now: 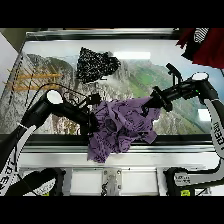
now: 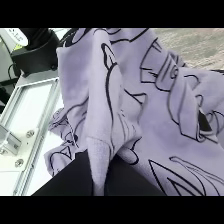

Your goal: Fold the clothes and pants, and hang the long-sleeved shirts on hangers.

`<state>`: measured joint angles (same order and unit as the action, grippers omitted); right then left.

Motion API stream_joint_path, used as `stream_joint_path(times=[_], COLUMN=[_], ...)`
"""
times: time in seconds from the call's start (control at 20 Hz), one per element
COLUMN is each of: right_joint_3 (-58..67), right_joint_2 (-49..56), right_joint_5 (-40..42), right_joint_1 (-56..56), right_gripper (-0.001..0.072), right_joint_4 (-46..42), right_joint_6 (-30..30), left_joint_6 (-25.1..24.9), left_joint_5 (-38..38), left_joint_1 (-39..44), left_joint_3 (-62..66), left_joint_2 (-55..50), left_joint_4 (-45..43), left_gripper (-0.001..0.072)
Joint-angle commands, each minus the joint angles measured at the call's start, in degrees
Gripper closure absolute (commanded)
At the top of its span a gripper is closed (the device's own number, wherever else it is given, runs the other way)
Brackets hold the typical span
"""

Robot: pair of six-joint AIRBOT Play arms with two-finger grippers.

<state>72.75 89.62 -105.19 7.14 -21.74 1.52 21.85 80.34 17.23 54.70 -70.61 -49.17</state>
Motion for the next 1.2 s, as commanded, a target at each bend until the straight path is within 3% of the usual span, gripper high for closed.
stream_joint_path(times=[0.0, 0.8, 1.15], right_joint_3=[0.0, 0.0, 0.0], right_joint_2=[0.0, -0.1, -0.1], right_joint_5=[1.3, 3.3, 3.4], right_joint_1=[0.2, 0.2, 0.2], right_gripper=[0.0698, 0.0704, 0.0704], right_joint_4=[0.0, 6.6, 6.4], right_joint_6=[0.0, -2.0, -3.5], left_joint_6=[2.0, 16.6, 18.3], left_joint_5=[-0.4, -3.6, -3.0], left_joint_1=[-0.1, -0.4, -4.5], left_joint_3=[-0.1, -0.1, -0.1], left_joint_2=[-0.1, 0.0, 0.0], left_joint_4=[-2.3, -2.3, -0.9], left_gripper=[0.0269, 0.0269, 0.0266])
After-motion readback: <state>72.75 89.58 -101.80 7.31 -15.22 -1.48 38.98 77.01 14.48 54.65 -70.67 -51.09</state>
